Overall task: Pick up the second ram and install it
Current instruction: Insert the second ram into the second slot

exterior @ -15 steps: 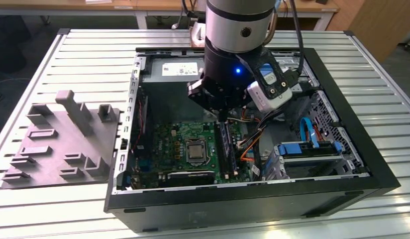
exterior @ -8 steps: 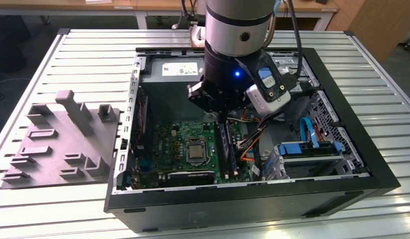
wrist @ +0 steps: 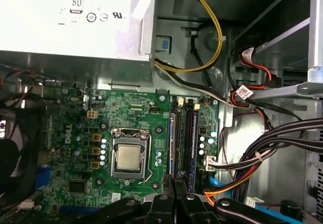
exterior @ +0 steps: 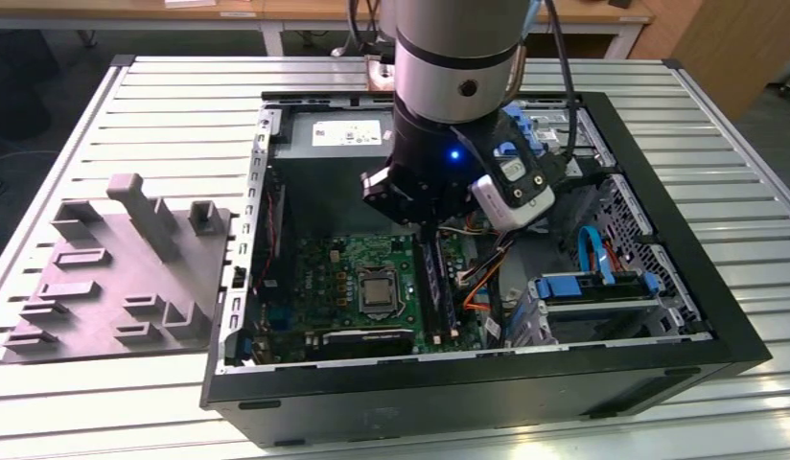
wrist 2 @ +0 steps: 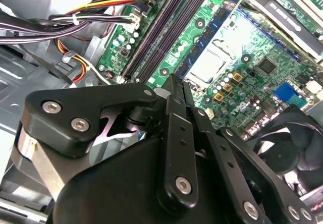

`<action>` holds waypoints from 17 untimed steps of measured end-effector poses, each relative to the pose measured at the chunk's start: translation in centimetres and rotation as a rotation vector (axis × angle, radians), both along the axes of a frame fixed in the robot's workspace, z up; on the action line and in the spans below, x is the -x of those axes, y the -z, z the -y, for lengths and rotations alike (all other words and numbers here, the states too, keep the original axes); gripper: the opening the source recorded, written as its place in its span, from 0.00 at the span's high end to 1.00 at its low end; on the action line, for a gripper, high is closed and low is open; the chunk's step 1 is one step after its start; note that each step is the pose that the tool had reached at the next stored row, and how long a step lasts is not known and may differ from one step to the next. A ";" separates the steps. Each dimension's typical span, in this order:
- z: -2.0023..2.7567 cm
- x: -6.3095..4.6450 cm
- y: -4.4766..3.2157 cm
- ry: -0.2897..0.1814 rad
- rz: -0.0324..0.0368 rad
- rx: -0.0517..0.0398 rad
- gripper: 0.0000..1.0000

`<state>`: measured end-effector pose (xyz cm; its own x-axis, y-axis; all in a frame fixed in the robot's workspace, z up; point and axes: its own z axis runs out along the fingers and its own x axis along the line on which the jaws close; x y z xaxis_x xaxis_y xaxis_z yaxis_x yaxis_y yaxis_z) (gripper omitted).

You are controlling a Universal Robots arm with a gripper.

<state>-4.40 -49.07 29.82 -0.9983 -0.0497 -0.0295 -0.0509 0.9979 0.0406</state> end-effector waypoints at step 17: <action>0.00 0.3 1.73 -0.005 0.0411 0.0000 0.88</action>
<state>-4.73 -49.07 28.09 -0.9960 -0.0544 -0.0705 -0.0572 0.9976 0.0384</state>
